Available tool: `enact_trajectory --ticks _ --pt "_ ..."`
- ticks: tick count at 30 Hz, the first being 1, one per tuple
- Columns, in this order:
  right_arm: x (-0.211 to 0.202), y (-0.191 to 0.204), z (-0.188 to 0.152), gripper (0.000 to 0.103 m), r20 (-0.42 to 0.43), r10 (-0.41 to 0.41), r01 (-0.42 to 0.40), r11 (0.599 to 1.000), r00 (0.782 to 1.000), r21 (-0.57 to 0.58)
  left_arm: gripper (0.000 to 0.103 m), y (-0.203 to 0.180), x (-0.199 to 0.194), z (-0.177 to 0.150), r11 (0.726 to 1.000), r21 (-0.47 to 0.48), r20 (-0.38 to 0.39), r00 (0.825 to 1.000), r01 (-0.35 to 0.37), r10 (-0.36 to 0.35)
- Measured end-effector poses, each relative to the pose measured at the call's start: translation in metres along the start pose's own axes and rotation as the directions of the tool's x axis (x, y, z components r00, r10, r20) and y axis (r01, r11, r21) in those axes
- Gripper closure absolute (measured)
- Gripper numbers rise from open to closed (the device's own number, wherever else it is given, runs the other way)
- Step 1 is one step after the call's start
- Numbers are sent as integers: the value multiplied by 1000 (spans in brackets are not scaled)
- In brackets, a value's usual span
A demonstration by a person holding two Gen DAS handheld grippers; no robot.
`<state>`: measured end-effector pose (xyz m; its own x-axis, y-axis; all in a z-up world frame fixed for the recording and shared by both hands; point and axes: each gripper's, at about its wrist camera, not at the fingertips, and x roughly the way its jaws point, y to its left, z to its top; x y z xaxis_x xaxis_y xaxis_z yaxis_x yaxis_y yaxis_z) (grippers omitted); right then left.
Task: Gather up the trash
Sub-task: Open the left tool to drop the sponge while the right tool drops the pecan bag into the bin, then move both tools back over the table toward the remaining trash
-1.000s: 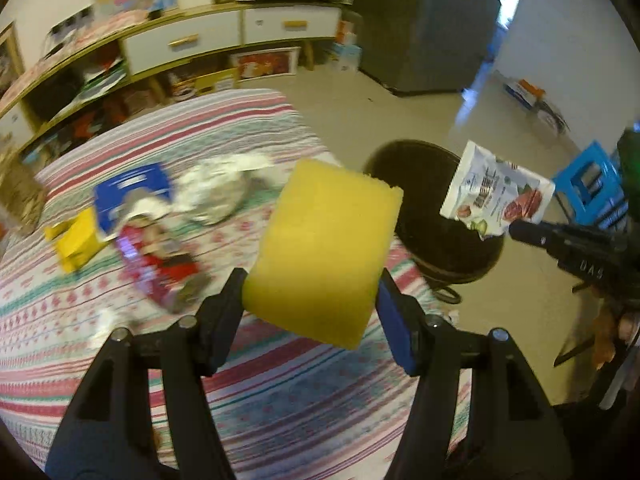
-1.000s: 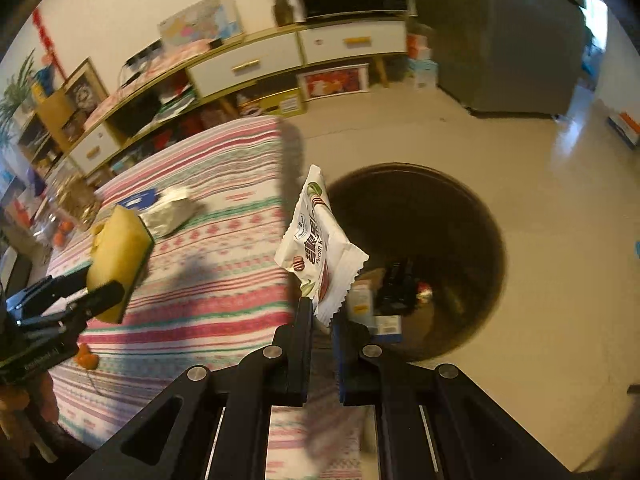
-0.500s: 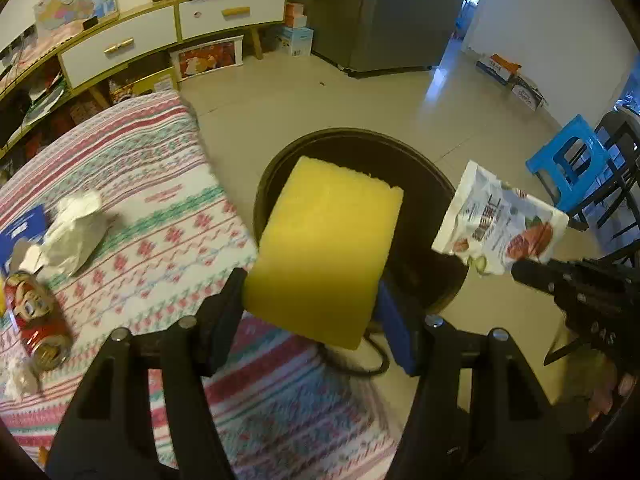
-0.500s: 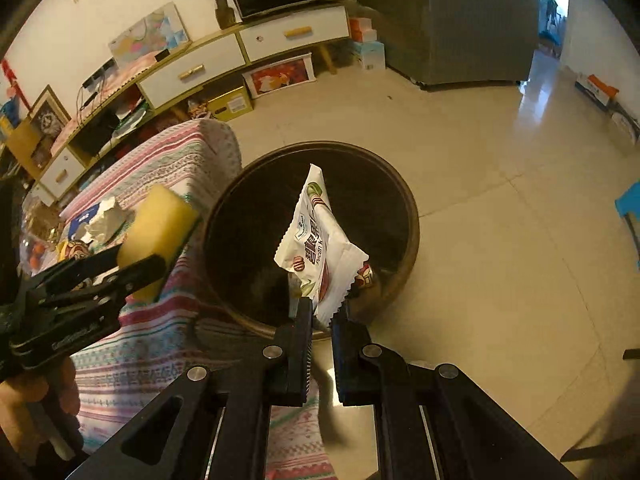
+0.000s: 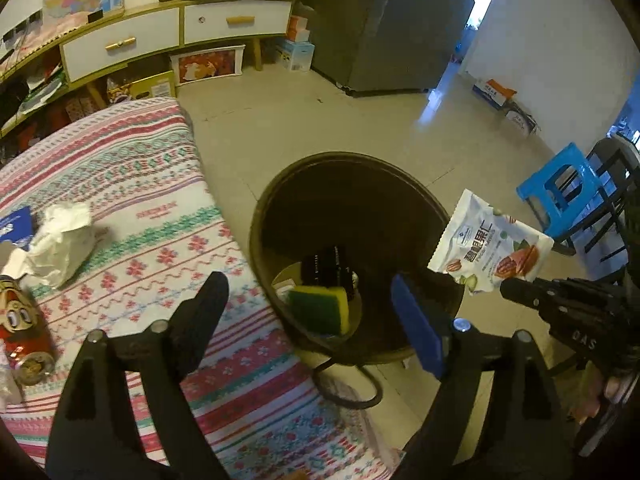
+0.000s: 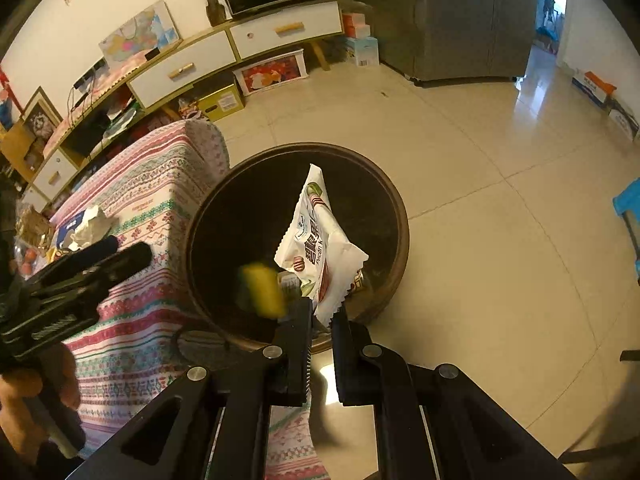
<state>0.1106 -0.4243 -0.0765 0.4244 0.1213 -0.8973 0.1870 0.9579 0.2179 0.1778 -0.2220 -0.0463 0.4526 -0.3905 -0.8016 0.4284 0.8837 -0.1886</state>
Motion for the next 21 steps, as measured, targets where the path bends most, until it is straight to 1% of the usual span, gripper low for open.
enact_trajectory --ticks 7,13,15,16,17,18,19,20,21 --pt "6 5 4 93 -11 -16 16 1000 1000 6 19 19 -18 -9 999 22 0 999 -47 47" --pt "16 13 9 93 -7 -42 42 999 999 4 19 44 -37 -18 999 -7 8 999 -49 49" --pt "18 16 11 89 -6 -59 59 998 998 0 19 53 -46 -22 998 -15 12 998 -54 54" --pt "19 19 12 83 -12 -70 70 998 997 1 19 56 -50 -23 998 -14 16 998 -61 61" --pt "18 21 13 68 -15 -74 74 997 997 5 19 60 -55 -24 997 -13 21 997 -70 70" --pt "17 23 14 58 -8 -73 73 997 997 11 17 64 -59 -25 997 -12 26 996 -81 81" --pt "15 25 14 37 4 -72 72 997 997 14 17 69 -64 -26 996 -11 30 995 -92 92" --pt "12 29 14 30 22 -70 70 997 997 13 15 74 -68 -27 995 -13 35 994 -104 104" --pt "10 36 15 30 31 -71 71 998 997 -1 14 78 -73 -28 994 -15 40 993 -113 113"
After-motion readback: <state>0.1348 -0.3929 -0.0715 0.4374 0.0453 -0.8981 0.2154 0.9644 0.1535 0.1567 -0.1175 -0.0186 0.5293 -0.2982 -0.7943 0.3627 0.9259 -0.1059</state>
